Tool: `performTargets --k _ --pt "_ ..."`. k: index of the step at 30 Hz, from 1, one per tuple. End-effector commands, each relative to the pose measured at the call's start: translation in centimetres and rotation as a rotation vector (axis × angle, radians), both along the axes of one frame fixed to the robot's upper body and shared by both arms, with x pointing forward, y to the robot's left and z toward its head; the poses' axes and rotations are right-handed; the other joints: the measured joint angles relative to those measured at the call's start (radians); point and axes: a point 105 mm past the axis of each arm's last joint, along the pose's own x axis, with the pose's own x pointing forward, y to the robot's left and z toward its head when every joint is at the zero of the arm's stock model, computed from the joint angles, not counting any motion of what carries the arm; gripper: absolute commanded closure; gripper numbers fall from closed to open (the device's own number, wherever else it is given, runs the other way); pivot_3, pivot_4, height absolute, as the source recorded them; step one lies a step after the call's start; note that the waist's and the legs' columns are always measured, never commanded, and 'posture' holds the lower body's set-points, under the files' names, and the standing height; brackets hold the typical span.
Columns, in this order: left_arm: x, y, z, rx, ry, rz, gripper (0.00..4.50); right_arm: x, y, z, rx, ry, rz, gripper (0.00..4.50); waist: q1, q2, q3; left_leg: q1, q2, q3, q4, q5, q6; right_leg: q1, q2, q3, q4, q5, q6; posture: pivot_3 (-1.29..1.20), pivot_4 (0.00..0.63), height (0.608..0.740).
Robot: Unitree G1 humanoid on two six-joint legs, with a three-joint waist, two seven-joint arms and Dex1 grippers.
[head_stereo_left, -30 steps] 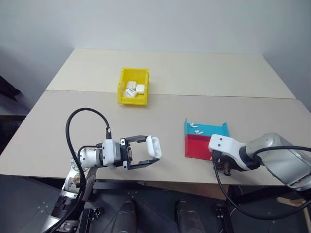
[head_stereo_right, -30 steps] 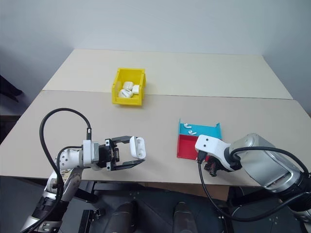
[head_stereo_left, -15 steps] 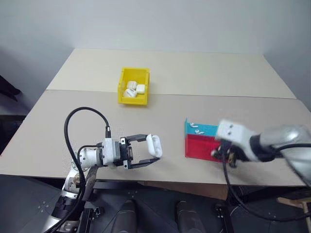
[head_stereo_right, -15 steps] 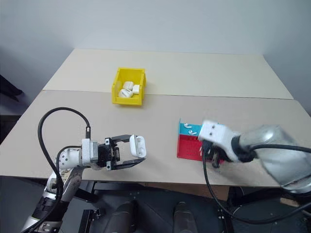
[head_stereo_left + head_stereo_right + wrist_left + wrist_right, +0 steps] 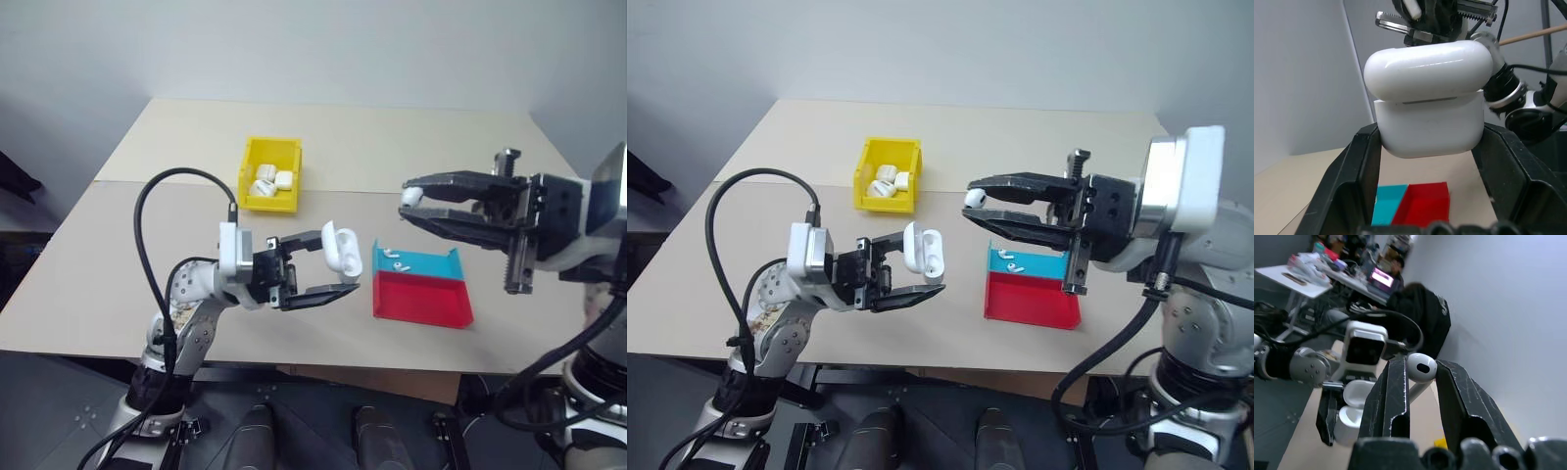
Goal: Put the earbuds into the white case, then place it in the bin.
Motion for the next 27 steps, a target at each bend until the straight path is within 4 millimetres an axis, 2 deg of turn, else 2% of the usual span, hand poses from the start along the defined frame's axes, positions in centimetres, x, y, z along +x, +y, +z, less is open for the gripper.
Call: performTargets --k 1,11,27 --pt "-0.9 -0.3 1.2 -0.03 -0.034 -0.04 1.76 -0.3 0.5 0.0 0.02 -0.07 0.08 3.86 -0.004 0.0 0.0 0.0 0.0 0.0 -0.001 0.0 0.0 0.0 0.0 0.0 0.0 0.0 0.0 0.0 0.15 0.74" --pt "-2.0 0.2 1.2 -0.033 -0.042 -0.085 1.76 1.3 1.4 -1.2 0.045 -0.081 0.155 3.86 -0.014 0.0 0.0 0.0 0.0 0.0 -0.001 0.002 0.003 0.0 0.0 0.0 0.0 0.0 0.0 0.0 0.15 0.74" --pt "-2.0 0.2 1.0 -0.046 -0.046 -0.07 1.76 2.2 2.1 -2.7 -0.006 -0.081 0.17 3.86 -0.016 0.0 0.0 0.0 0.0 0.0 -0.001 0.0 0.0 0.0 0.0 0.0 0.0 0.0 0.0 0.0 0.15 0.74"
